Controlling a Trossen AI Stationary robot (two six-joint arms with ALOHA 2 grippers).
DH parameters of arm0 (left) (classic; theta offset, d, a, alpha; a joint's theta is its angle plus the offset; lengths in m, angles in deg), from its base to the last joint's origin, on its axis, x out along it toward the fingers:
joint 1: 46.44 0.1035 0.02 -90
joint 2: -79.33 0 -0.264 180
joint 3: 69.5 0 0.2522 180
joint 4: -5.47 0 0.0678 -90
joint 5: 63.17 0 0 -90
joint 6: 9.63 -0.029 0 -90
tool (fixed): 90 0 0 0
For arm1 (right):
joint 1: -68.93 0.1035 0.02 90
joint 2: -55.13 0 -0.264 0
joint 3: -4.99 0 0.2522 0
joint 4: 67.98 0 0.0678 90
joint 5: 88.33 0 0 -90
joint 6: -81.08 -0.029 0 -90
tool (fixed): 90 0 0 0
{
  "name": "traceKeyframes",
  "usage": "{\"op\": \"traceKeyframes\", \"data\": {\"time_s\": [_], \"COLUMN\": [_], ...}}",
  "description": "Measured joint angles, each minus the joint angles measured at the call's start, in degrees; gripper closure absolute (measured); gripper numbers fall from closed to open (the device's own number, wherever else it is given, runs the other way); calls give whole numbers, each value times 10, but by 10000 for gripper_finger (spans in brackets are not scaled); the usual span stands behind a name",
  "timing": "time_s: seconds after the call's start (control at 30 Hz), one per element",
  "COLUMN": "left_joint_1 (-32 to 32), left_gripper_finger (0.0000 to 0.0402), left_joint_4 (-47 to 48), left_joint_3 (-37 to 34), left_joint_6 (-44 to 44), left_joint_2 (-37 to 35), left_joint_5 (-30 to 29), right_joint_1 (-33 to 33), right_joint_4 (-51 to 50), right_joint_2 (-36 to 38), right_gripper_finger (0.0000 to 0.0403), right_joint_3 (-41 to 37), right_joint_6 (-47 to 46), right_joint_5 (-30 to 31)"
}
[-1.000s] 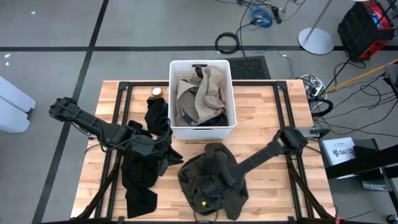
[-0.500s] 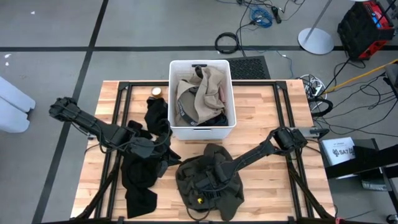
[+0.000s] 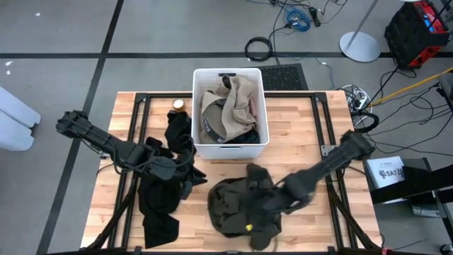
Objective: Fold laundry
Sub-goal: Put the folded black jacket into the white laundry bin
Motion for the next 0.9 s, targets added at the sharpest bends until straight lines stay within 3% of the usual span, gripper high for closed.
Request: {"op": "traceKeyframes", "data": {"time_s": [0.33,0.7,0.8,0.9], "left_joint_1": [0,0,0,0], "left_gripper_finger": [281,281,281,281], "left_joint_4": [4,10,9,10], "left_joint_3": [0,0,0,0], "left_joint_6": [0,-14,-17,-29], "left_joint_2": [0,0,0,0], "left_joint_5": [-17,-21,-21,-22], "right_joint_1": [50,36,9,-17], "right_joint_4": [57,316,364,278], "right_joint_2": [112,210,231,246], "right_gripper_finger": [391,391,391,391], "right_joint_3": [1,2,3,4], "right_joint_6": [17,295,343,267], "right_joint_5": [171,286,287,222]}}
